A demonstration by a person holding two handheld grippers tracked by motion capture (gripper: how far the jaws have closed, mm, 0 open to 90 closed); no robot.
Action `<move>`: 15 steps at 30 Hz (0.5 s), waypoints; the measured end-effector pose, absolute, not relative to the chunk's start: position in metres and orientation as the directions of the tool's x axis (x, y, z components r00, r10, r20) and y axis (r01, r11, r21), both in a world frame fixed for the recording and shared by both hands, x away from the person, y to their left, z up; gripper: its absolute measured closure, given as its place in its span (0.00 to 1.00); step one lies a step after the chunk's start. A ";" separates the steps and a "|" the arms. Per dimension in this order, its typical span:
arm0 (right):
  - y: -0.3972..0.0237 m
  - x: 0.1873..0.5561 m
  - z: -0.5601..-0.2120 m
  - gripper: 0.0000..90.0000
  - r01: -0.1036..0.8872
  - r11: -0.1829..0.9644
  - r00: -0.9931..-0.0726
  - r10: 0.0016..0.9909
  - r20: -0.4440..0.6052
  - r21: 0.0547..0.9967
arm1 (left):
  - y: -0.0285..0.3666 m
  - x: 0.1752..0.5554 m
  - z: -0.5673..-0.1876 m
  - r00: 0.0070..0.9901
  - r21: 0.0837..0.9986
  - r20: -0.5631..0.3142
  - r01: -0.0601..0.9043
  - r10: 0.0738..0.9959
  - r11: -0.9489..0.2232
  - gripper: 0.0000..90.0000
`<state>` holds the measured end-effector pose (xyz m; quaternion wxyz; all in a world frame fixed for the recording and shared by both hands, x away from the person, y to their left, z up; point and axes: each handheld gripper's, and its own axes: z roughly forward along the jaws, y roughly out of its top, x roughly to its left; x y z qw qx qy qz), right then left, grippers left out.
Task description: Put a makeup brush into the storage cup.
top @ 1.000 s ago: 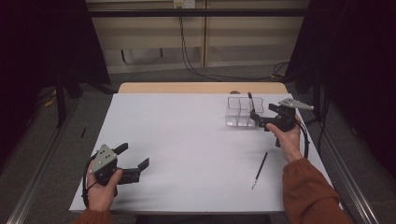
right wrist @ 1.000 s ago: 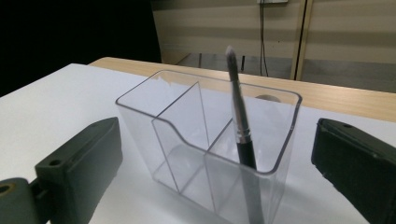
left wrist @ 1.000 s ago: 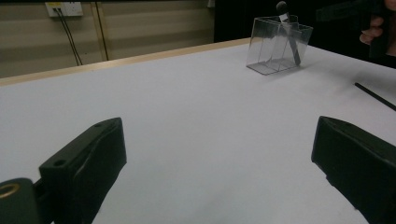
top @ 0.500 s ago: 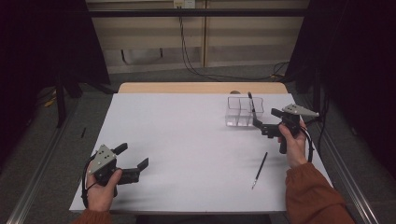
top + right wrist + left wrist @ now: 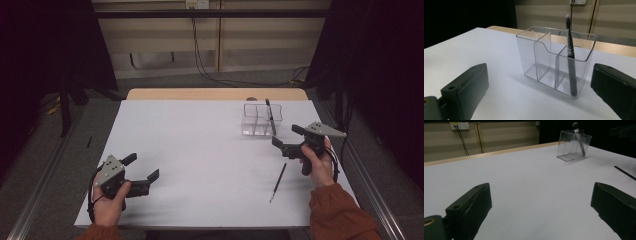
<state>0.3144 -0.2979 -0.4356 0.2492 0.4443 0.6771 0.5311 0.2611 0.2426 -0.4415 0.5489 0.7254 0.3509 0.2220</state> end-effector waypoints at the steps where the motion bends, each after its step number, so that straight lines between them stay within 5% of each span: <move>1: -0.298 0.312 -0.435 0.01 0.338 0.043 -0.485 0.864 0.135 0.940 | 0.243 0.261 -0.442 0.656 0.952 -0.063 0.265 0.752 -0.152 0.04; 15: -0.295 0.278 -0.441 0.01 0.320 0.057 -0.475 0.873 0.108 0.946 | 0.245 0.263 -0.441 0.659 0.953 -0.058 0.260 0.750 -0.155 0.04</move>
